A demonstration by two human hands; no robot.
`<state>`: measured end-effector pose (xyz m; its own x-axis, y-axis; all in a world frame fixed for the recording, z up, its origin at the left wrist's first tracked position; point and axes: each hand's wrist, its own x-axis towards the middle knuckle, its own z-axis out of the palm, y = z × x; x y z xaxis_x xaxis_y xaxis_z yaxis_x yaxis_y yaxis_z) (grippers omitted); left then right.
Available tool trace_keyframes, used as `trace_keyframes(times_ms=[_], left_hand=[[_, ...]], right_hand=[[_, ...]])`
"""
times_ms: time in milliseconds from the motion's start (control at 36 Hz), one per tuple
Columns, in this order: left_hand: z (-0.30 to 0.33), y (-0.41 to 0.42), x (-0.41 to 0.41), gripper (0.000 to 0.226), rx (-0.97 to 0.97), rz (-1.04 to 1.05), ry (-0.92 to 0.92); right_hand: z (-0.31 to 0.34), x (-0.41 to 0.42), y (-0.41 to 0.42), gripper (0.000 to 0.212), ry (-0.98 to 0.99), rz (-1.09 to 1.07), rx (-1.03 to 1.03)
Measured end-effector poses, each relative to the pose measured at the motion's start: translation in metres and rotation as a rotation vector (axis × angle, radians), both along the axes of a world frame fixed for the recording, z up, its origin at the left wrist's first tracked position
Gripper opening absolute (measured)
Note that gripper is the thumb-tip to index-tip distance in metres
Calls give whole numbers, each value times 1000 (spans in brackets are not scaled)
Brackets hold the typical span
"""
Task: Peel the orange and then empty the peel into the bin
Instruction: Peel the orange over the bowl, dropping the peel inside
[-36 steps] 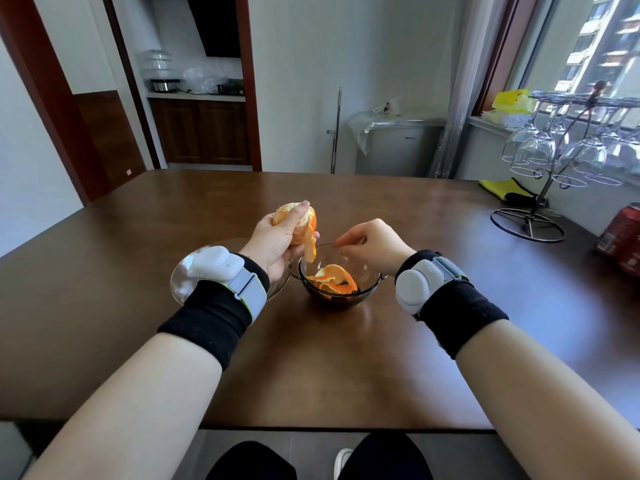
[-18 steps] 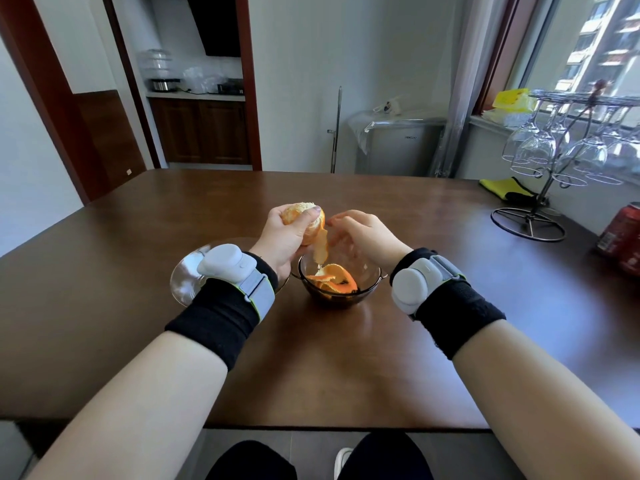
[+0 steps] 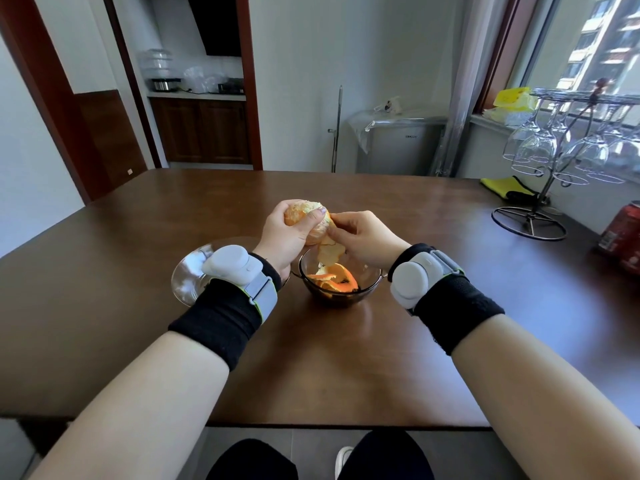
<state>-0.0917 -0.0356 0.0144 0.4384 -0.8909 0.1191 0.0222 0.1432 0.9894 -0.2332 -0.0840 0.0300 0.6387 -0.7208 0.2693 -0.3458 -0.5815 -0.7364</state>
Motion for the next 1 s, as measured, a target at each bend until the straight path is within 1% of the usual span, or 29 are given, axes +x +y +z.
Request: trace_keyframes(times_ms=[56,139,194,250,361,472,528,611,667,722,750,861,917,1000], left_hand=[[0,0,-1,39,-2,9,-1],[1,0,-3,37,-5,6,13],[2,0,-3,33,8,-6,62],[5,0,-1,30,41,-25,151],[8,2,5,39,103,-90,287],[12,4,9,29,137,-157,356],[14,5,11,32,172,-178,328],[14,6,12,48,220,-163,210],[12,6,10,59,200,-146,159],[8,6,8,61,161,-126,110],[7,6,6,60,146,-115,82],[4,4,5,55,97,-90,31],[4,3,5,50,75,-80,-17],[1,2,5,50,66,-74,-58]], right_hand=[[0,1,1,24,-18,-13,-5],[-2,6,-1,23,-33,-103,-17],[-2,8,0,23,-60,-141,-5],[1,7,1,24,-92,-121,35],[5,2,1,26,-92,-72,77],[7,2,0,23,-113,-50,127],[6,3,-1,22,-150,-64,170],[3,5,-1,20,-205,-107,266],[1,6,-1,22,-240,-118,312],[-1,7,0,26,-260,-123,320],[-1,9,1,27,-254,-132,299],[-4,17,3,28,-177,-186,105],[-6,18,2,30,-160,-192,58],[-5,16,-1,29,-133,-213,12]])
